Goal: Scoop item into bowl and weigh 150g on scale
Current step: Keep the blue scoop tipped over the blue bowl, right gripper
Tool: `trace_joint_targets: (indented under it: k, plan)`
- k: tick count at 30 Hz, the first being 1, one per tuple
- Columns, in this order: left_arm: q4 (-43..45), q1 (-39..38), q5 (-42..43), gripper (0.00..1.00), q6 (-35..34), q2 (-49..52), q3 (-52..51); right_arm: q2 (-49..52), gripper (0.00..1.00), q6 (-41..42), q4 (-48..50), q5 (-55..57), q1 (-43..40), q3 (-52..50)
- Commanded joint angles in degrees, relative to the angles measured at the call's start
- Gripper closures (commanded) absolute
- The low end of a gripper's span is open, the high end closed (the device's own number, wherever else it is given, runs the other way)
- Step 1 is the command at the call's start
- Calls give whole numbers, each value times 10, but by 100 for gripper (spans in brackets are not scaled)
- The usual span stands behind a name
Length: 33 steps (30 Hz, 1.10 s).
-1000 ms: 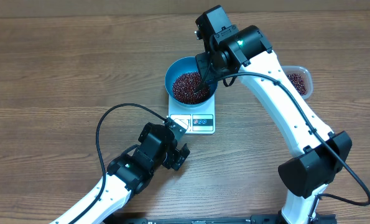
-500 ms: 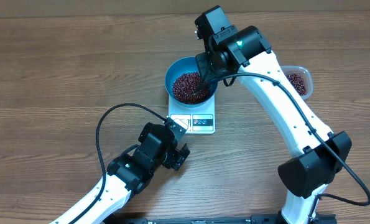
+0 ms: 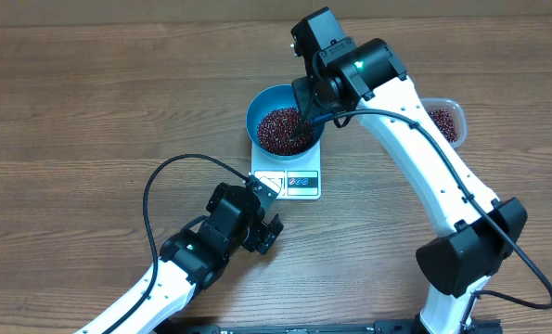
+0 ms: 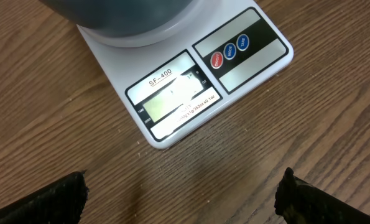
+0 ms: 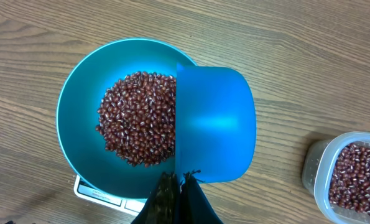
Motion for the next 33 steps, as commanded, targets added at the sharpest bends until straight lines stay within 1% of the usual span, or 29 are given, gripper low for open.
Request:
trace_joint_targets:
  k: [1,5,8,12,33]
  plan:
    - [1,2,-7,0,-3,1,13,-35,96,1,3,3,7,21]
    - [1,2,-7,0,-3,1,13,-35,96,1,3,-4,7,21]
    - [1,2,-7,0,-3,1,13,-35,96,0,-1,-33,12,21]
    - [1,2,-7,1,-3,1,13,-35,96,1,-5,-4,18,21]
    - [1,2,-7,0,-3,1,13,-35,96,2,-2,2,20,21]
